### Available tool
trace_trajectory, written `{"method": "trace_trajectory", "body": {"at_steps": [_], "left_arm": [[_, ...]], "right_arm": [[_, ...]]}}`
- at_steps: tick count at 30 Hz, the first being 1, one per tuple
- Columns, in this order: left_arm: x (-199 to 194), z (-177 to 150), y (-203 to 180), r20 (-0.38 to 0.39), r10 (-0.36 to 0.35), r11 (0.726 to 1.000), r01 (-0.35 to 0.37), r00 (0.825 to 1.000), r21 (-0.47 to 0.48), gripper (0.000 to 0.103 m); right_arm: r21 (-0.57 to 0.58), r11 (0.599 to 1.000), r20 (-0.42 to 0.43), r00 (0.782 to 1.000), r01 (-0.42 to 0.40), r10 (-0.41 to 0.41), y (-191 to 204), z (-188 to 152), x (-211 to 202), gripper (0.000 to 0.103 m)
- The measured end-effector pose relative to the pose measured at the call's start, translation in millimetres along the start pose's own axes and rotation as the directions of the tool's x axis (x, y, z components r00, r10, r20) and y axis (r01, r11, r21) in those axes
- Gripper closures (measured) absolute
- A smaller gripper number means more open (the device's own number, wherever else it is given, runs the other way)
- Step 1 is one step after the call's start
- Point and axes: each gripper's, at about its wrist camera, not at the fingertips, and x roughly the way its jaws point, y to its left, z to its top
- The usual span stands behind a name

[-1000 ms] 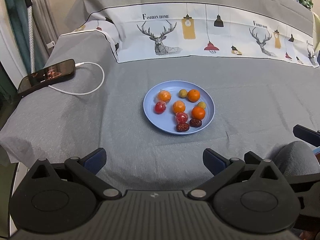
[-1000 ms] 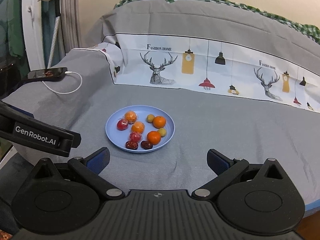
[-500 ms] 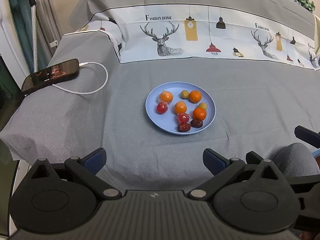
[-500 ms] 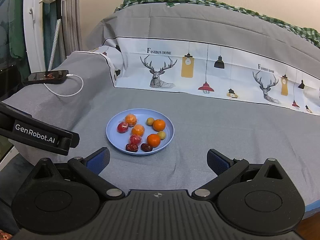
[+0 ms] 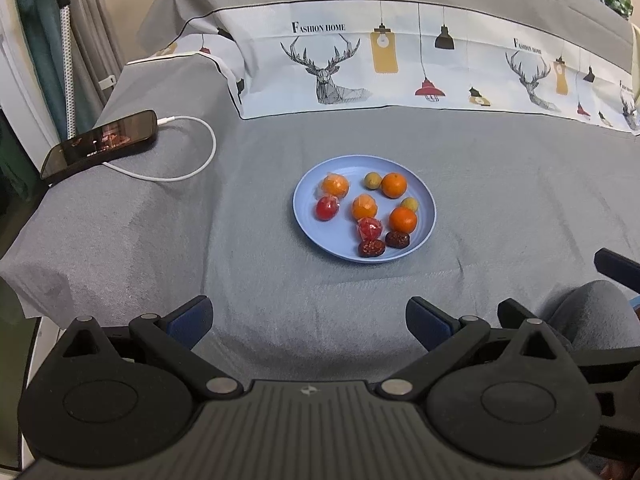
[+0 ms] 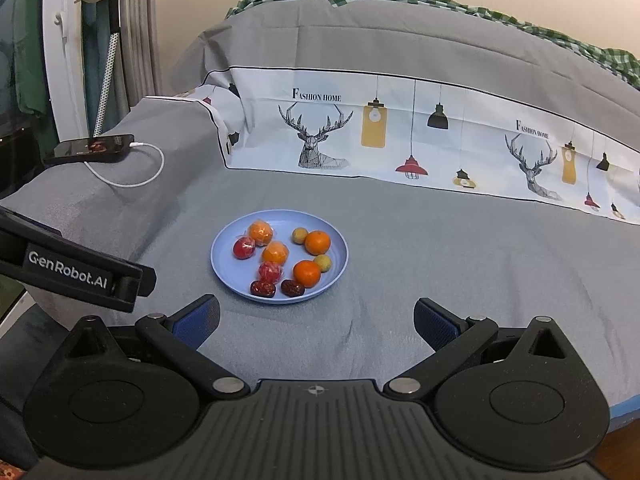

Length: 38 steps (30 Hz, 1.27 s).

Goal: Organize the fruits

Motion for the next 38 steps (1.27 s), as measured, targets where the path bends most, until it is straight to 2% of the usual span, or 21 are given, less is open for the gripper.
{"method": "trace_trajectory", "body": {"at_steps": [3,8,11,26,38], "left_arm": [[2.4,1.8,0.8,-0.014,-0.007,1.000,0.007,1.000,-0.008,0.000],[5.5,1.5,1.5,-0.017,0.027,1.000,-0.027,0.999,-0.001,0.000],[9.5,1.5,2.3,-0.033,0.004,1.000,-0.004,0.999,-0.001,0.000],[20.9,0.3,10.6,-0.054,0.043,0.999,-0.044,0.998,-0.023,0.000],[13.7,-0.7,10.5,-0.019,0.072,0.997,-0.073,0.997,-0.017,0.000]], "right_arm": [[0.001,1.000,0.003,1.000,0.012,-0.012,-0.3,-0.5,0.3,0.001],[0.035,0.999,0.015,1.000,0.024,-0.024,-6.9,0.3,-0.3,0.001],[0.039,0.999,0.012,1.000,0.025,-0.025,-8.7,-0.4,1.7,0.001],[0.012,0.999,-0.013,0.999,0.048,-0.048,-1.8,-1.3,14.0,0.001],[0.006,0.999,-0.002,0.999,0.039,-0.039,-2.6,-1.0,10.5,0.001]]}}
